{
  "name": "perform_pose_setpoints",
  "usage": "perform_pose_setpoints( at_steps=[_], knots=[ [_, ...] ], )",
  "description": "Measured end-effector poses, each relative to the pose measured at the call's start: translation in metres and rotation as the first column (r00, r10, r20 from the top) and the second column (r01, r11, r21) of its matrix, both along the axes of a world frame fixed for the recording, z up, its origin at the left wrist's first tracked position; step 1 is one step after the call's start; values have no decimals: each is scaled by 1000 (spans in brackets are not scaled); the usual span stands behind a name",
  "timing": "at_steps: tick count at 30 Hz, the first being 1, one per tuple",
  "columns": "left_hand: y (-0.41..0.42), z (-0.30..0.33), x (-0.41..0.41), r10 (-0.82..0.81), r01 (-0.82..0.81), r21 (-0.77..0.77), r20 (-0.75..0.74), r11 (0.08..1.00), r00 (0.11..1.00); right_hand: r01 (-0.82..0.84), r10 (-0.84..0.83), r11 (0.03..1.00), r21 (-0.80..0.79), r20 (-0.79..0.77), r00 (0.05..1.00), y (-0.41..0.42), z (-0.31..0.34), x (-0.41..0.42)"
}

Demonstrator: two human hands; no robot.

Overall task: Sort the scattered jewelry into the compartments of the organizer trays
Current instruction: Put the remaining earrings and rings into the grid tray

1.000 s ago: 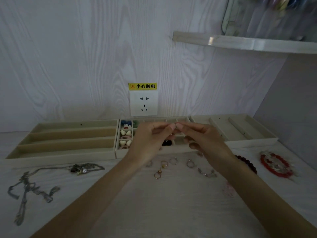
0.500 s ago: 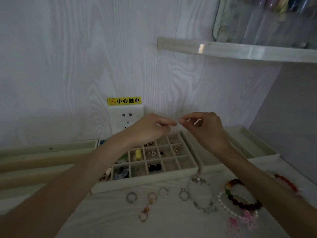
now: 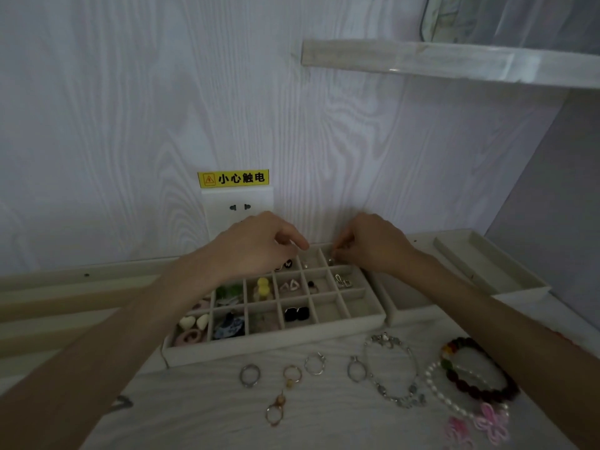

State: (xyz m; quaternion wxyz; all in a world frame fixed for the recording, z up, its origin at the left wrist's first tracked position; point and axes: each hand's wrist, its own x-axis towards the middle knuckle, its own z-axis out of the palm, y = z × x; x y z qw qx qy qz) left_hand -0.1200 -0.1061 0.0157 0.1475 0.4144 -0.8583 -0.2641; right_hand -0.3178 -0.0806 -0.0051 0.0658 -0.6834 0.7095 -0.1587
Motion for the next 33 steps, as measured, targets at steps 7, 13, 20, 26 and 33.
perform_pose_setpoints(
  at_steps=[7,13,20,26,33],
  knots=[
    [-1,3,0,4,-4,-15,9,1000,1000,6,1,998,65,-106,994,-1,7,-1],
    [-2,4,0,-10,11,-27,27,1000,1000,-16,28,995,101,-122,992,-4,13,-2],
    [8,14,-7,-13,78,-171,356,982,934,-190,202,945,267,-17,979,20,34,-23],
    [5,19,-27,-97,245,-187,571,951,815,-187,255,903,386,-132,958,22,27,-18],
    [-1,20,-43,-177,347,-149,641,926,747,-177,253,898,403,-143,957,15,21,-19]
  ],
)
